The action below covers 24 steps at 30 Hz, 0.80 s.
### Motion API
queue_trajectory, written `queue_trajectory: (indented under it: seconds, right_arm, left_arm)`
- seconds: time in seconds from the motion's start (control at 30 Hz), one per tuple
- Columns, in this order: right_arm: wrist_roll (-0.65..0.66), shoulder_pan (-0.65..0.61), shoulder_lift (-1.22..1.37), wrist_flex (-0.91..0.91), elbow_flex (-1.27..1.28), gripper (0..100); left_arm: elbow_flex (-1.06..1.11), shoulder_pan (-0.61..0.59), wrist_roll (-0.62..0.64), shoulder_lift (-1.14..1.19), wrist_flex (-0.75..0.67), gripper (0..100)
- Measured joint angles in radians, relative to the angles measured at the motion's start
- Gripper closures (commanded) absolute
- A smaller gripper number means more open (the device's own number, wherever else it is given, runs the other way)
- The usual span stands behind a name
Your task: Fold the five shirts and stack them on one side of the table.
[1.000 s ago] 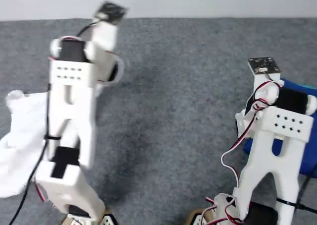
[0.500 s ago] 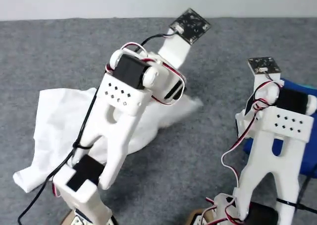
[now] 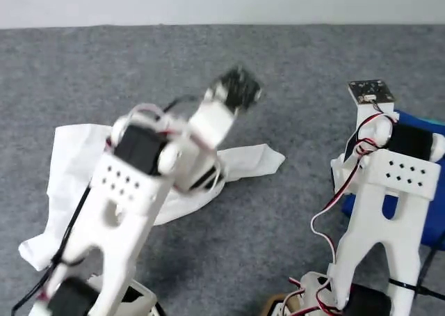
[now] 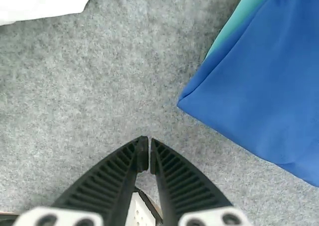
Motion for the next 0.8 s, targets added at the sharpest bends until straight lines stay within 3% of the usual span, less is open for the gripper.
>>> queue_trajectory:
  seconds: [0.17,0.33,0.8]
  right_arm:
    - [0.000,0.000,0.000,-0.008,0.000,99.0]
    - [0.000,-0.006,0.000,-0.008,0.006,99.0]
    - [0.000,-0.014,0.000,-0.008,0.060,99.0]
  left_arm:
    - [0.347,-0.069,-0.054,-0.176,0.000,84]
    - [0.554,-0.187,-0.118,-0.210,-0.002,84]
    - [0.790,-0.612,-0.491,-0.216,-0.098,84]
